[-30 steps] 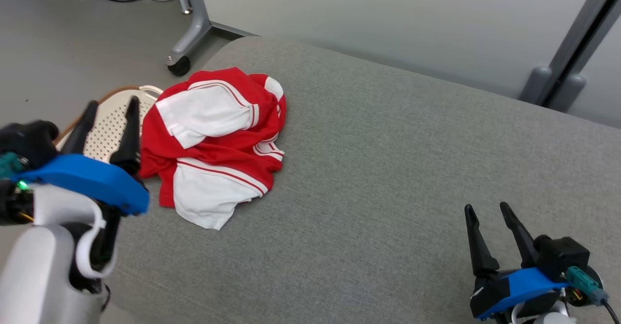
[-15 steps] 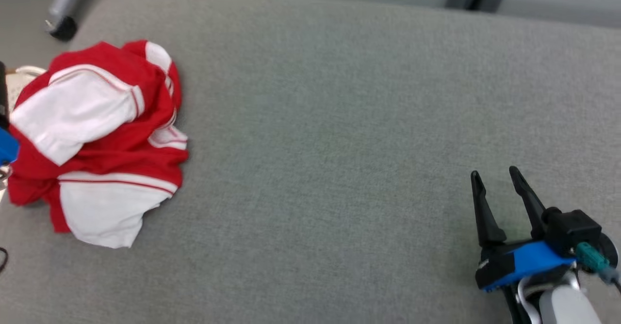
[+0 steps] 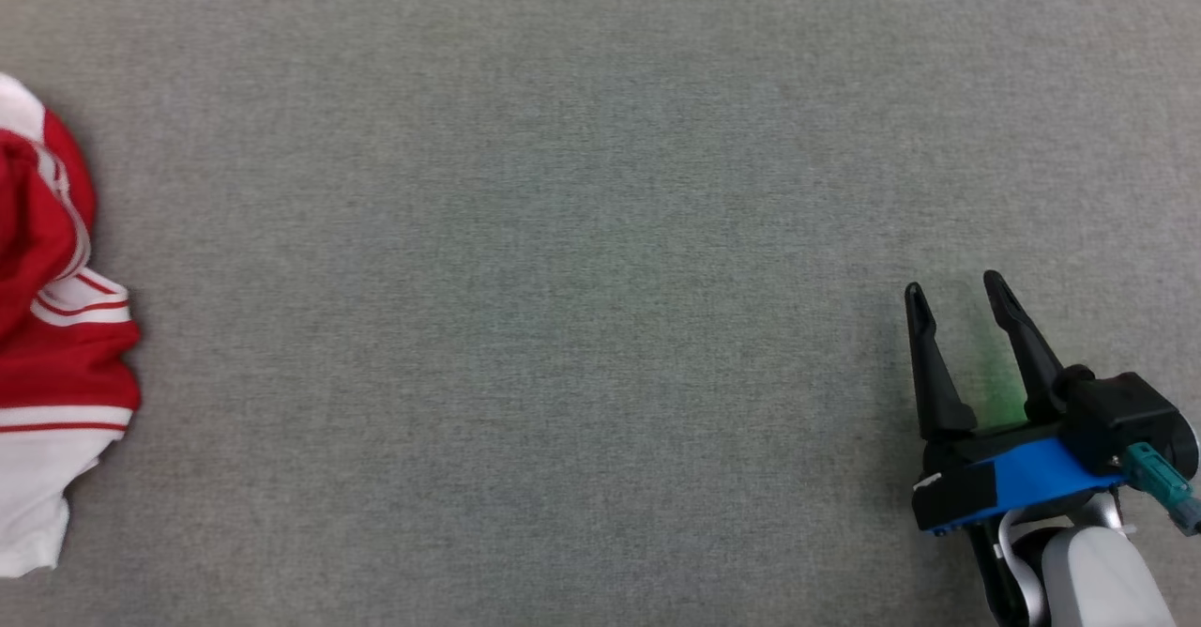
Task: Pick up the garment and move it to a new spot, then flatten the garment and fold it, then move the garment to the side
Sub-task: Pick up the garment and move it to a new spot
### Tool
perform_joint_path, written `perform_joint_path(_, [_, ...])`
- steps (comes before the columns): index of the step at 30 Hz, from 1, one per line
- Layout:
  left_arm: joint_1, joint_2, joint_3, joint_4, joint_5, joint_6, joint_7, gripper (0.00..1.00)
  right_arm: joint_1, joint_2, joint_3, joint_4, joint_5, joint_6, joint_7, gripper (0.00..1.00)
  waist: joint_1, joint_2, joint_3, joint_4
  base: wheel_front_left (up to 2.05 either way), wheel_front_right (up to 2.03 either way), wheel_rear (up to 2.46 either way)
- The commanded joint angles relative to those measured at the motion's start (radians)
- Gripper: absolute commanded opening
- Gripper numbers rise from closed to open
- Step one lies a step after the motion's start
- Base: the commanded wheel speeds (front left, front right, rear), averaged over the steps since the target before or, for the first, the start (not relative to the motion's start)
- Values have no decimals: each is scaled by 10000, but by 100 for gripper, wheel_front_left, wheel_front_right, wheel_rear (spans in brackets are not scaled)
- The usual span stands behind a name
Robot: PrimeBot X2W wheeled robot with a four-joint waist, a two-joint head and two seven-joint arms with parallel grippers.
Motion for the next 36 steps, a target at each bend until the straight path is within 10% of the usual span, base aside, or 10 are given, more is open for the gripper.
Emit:
perform_joint_path(1, [-167, 80, 27, 118, -32, 64, 21, 100, -96, -46, 33, -61, 41, 3, -46, 100, -1, -3, 15, -103, 0, 0, 0])
perform_joint_path(8, [-62, 359, -6, 1207, 267, 556, 171, 100, 19, -48, 249, -7, 199, 3, -152, 100, -1, -3, 221, -641, 0, 0, 0])
perform_joint_path(9, [-33, 430, -99, 1337, 354, 586, 255, 88, 7, -48, 250, 14, 218, 3, -167, 100, -1, -3, 212, -666, 0, 0, 0])
perform_joint_path(10, [-9, 444, -169, 1460, 377, 584, 331, 16, -5, -46, 243, 44, 244, 3, -193, 100, -1, -3, 184, -680, 0, 0, 0])
perform_joint_path(11, [19, 410, -229, 1599, 340, 514, 473, 0, -5, -46, 234, 79, 269, 3, -219, 100, -1, -3, 132, -676, 0, 0, 0])
perform_joint_path(25, [-1436, 870, -986, 1723, 799, -1362, -895, 0, 146, -48, 473, 685, 738, 3, -466, 100, -1, -3, -1626, -181, 0, 0, 0])
perform_joint_path(36, [-3243, 268, -2283, -154, 1461, -1633, -639, 0, 678, -51, 633, 1580, 1565, 3, -910, 100, -1, -3, -3554, -461, 0, 0, 0])
